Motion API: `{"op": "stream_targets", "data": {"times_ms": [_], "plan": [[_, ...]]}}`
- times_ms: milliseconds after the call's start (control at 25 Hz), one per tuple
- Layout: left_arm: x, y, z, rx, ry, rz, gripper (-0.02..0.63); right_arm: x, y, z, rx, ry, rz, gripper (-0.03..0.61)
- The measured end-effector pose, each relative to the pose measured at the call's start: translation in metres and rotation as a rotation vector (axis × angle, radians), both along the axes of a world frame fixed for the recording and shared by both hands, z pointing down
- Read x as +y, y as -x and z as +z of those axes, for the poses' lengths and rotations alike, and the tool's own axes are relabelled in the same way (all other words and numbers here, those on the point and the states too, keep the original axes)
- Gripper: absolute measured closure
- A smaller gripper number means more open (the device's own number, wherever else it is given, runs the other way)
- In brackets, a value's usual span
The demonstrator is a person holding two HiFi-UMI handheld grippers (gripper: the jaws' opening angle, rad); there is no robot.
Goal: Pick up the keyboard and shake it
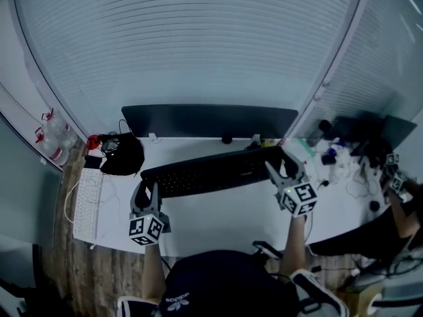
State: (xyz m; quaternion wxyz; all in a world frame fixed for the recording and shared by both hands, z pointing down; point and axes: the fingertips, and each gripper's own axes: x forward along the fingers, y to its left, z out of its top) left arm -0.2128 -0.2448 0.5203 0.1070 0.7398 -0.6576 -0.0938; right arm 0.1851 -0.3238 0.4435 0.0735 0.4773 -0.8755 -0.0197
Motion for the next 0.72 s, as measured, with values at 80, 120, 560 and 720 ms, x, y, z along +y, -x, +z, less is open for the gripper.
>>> {"op": "stream_targets", "data": {"times_ms": [80,120,560,720], "plan": [[-0.007,-0.005,-0.005,0.008,-0.01,0.01,0.417,-0.003,-0.006,-0.008,0.008,-0.013,0.007,0.344],[-0.009,-0.008,-0.008,0.014,-0.016,0.014,0.417,-0.006,-0.008,-0.013,0.013,-0.026,0.01,0.344],[-0.006,-0.019,-0.011,0.074,-0.022,0.028,0.417,0.004,-0.014,-0.041,0.013,-0.067,0.031,0.344],[-0.007,-0.011,-0.018,0.058,-0.029,0.038,0.417,0.006,-0.012,-0.033,-0.031,-0.052,0.038,0.344]]}}
